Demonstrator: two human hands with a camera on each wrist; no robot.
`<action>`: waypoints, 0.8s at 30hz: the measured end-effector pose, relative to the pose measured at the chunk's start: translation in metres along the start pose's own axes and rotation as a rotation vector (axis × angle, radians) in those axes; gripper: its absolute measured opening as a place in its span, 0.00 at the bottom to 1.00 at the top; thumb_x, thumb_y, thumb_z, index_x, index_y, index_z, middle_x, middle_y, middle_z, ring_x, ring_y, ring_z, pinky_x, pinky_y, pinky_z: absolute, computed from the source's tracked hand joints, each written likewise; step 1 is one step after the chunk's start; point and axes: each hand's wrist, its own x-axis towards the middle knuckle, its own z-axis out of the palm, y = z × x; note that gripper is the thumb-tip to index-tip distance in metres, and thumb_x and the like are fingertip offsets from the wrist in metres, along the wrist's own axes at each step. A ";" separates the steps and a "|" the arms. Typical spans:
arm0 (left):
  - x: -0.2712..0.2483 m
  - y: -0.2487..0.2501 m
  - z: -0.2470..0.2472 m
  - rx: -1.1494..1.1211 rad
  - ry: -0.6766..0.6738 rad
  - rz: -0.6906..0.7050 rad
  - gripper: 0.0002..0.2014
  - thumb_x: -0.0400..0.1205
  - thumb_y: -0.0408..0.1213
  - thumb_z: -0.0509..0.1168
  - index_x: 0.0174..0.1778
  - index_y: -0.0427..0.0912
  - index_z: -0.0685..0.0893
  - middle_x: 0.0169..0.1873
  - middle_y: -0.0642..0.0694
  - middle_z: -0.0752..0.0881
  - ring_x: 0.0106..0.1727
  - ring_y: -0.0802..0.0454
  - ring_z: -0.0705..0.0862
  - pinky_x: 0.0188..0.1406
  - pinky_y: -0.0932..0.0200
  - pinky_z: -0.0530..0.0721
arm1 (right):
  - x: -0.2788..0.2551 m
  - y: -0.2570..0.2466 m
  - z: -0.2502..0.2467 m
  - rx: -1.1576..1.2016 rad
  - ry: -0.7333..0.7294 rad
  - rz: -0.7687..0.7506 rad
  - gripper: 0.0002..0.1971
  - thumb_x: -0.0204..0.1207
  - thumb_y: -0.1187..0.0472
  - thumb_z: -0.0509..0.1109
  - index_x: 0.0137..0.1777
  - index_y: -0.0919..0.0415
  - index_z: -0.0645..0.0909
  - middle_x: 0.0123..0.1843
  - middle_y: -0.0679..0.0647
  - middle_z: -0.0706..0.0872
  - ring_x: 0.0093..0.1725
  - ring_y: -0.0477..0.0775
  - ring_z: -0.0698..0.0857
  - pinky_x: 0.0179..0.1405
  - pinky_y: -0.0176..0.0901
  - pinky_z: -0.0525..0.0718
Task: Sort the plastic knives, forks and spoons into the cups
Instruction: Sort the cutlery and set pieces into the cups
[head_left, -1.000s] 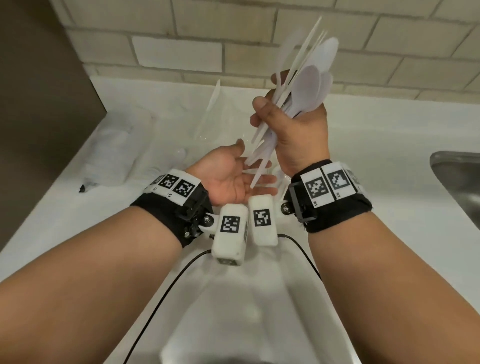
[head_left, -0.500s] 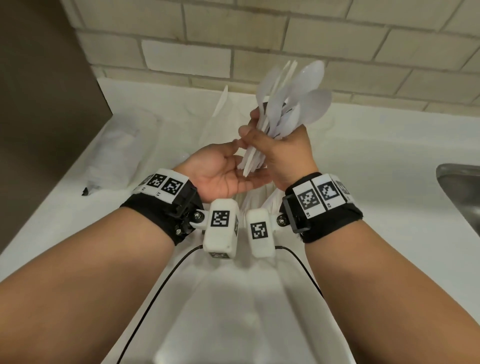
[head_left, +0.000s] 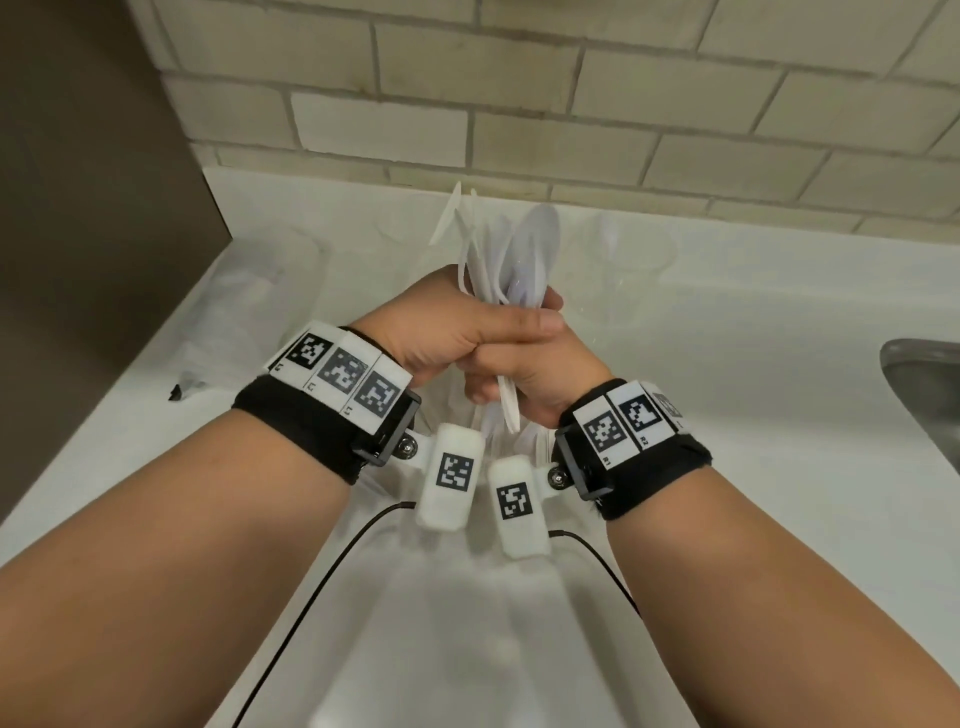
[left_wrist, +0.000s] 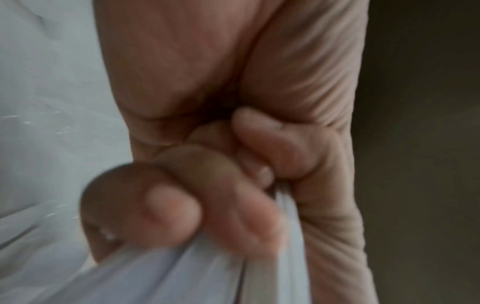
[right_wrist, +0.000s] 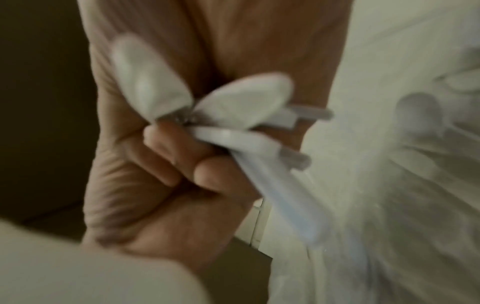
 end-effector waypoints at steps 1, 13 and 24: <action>0.000 0.000 0.002 0.023 0.044 -0.004 0.23 0.61 0.47 0.78 0.51 0.42 0.90 0.53 0.44 0.91 0.57 0.37 0.88 0.53 0.21 0.81 | 0.001 0.002 0.001 0.013 -0.008 0.018 0.06 0.61 0.71 0.67 0.40 0.70 0.79 0.37 0.78 0.79 0.34 0.67 0.81 0.28 0.44 0.77; -0.003 -0.002 0.004 -0.006 0.080 -0.016 0.09 0.74 0.47 0.71 0.42 0.47 0.91 0.54 0.45 0.90 0.41 0.41 0.90 0.33 0.48 0.88 | -0.006 0.001 -0.002 0.242 -0.169 0.205 0.04 0.59 0.76 0.63 0.29 0.69 0.75 0.17 0.58 0.70 0.17 0.54 0.74 0.27 0.47 0.83; 0.017 -0.023 -0.016 -0.031 0.583 -0.020 0.10 0.79 0.43 0.70 0.37 0.42 0.78 0.23 0.49 0.76 0.19 0.50 0.77 0.29 0.53 0.83 | 0.009 -0.025 -0.026 -0.188 0.418 -0.042 0.12 0.64 0.55 0.79 0.41 0.52 0.79 0.39 0.48 0.83 0.39 0.51 0.83 0.41 0.46 0.82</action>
